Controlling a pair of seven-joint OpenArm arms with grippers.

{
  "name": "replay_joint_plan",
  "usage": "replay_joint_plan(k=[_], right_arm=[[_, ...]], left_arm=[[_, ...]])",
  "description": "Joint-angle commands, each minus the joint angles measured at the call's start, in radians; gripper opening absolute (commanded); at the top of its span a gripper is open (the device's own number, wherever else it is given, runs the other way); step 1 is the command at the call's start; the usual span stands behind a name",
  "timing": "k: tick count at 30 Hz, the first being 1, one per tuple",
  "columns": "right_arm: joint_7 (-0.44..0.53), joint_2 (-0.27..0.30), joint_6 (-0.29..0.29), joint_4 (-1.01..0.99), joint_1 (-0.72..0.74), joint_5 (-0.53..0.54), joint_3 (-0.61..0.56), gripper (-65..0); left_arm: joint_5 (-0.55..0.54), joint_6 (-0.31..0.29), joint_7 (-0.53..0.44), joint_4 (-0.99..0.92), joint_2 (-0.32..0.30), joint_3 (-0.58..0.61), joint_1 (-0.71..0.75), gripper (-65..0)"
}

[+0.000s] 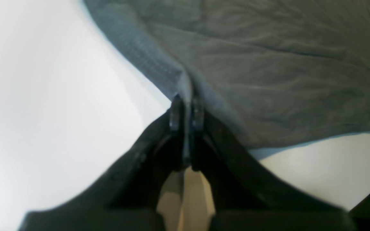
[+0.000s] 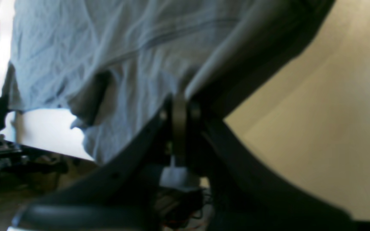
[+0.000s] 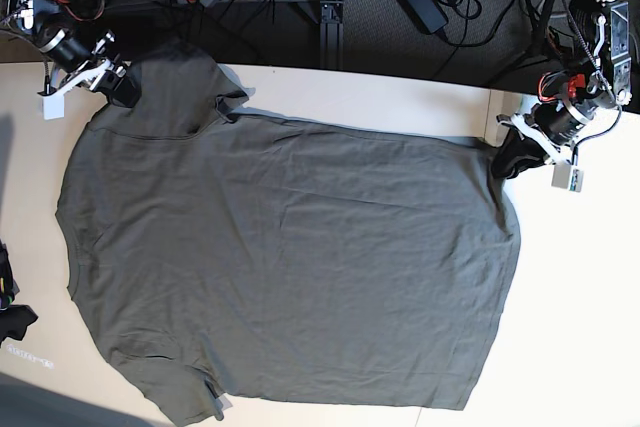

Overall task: Fold the T-shirt properly
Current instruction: 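Lift the grasped edge and fold it over the shirt body with both grippers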

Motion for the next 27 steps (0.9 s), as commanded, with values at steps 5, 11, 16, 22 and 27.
replay_joint_plan(k=[5,11,16,22,27], right_arm=[[-0.092,0.043,0.024,0.085,-0.011,-0.047,0.074,-65.0],[-0.113,0.166,0.024,0.126,0.04,-0.016,0.107,-65.0],[-0.121,0.255,0.024,0.126,0.127,-0.017,0.106,-65.0],[-0.12,0.343,0.033,0.074,0.248,-0.017,0.101,-65.0],[-0.117,0.375,0.035,-0.032,0.389,-0.028,0.059,-65.0]], left_arm=[[-0.106,-0.019,0.107,0.029,-0.053,-0.008,-0.027,-65.0],[-0.159,-0.019,0.121,0.041,-0.101,-0.009,-0.043,-65.0],[-0.2,-0.019,0.188,0.041,-0.123,-0.008,-0.118,-65.0],[-0.205,-0.019,0.197,0.041,-0.15,0.0,-0.204,-65.0],[-0.156,-0.019,0.175,0.036,-0.151,0.05,-0.29,-65.0]])
